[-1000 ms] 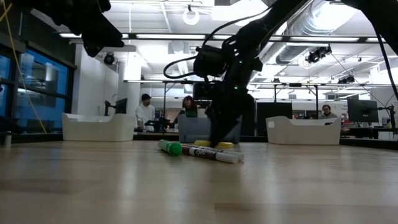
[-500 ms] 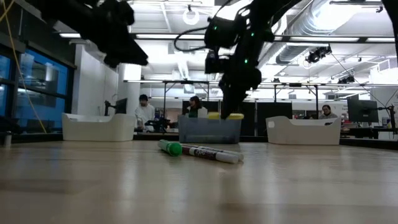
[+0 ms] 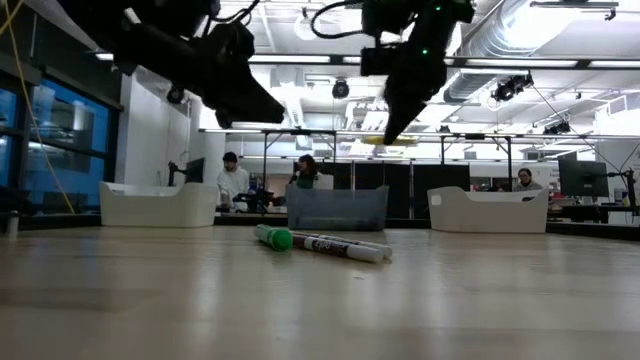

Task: Pick & Place Markers
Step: Put the yellow pen into the right white bin

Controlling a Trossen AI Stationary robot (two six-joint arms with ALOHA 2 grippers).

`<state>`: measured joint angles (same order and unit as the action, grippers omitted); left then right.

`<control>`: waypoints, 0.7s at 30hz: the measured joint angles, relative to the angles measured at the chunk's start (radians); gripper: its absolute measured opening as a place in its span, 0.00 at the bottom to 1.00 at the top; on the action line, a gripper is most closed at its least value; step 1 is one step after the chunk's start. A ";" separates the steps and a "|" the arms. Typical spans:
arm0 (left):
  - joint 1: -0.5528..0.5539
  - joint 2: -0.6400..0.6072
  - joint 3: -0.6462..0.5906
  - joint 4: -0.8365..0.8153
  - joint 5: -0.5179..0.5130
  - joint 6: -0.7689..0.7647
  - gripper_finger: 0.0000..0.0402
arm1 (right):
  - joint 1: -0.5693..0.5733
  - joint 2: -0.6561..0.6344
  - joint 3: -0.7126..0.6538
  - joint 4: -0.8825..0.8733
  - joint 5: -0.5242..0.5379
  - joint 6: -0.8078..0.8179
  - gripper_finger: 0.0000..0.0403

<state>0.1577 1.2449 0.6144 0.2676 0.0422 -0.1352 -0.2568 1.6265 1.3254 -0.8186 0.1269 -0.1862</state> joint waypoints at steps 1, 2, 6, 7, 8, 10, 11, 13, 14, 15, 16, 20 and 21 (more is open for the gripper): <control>0.000 0.000 0.000 0.000 0.000 0.000 0.28 | -0.009 -0.012 0.000 -0.014 0.019 0.011 0.09; 0.000 0.001 0.000 0.000 0.001 0.000 0.28 | -0.019 -0.024 0.000 -0.025 0.031 0.028 0.09; 0.000 -0.011 0.000 -0.016 0.023 -0.001 0.28 | -0.067 -0.052 0.000 -0.071 0.074 0.079 0.10; 0.000 -0.020 -0.001 -0.019 0.026 0.000 0.28 | -0.081 -0.052 0.000 -0.079 0.094 0.094 0.11; 0.000 -0.027 0.000 -0.016 0.028 0.000 0.28 | -0.097 -0.052 0.000 -0.086 0.115 0.111 0.12; 0.000 -0.038 0.000 -0.035 0.034 0.002 0.28 | -0.129 -0.051 0.000 -0.104 0.139 0.146 0.12; 0.000 -0.040 0.000 -0.046 0.038 0.004 0.28 | -0.144 -0.050 0.000 -0.106 0.148 0.165 0.11; 0.000 -0.047 0.000 -0.068 0.046 0.005 0.28 | -0.173 -0.049 0.000 -0.112 0.162 0.204 0.10; 0.000 -0.052 0.000 -0.077 0.050 0.005 0.28 | -0.187 -0.048 0.000 -0.119 0.169 0.221 0.10; 0.000 -0.058 0.000 -0.083 0.057 0.005 0.28 | -0.202 -0.048 0.000 -0.123 0.174 0.244 0.10; 0.000 -0.065 0.000 -0.097 0.065 0.006 0.28 | -0.217 -0.047 0.000 -0.121 0.181 0.272 0.10; 0.000 -0.100 0.000 -0.115 0.123 0.026 0.28 | -0.279 -0.047 0.000 -0.121 0.171 0.385 0.12; 0.000 -0.112 0.000 -0.120 0.139 0.032 0.28 | -0.293 -0.047 0.000 -0.120 0.166 0.407 0.12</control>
<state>0.1577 1.1332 0.6144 0.1477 0.1809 -0.1031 -0.5497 1.5795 1.3258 -0.9390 0.2928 0.2203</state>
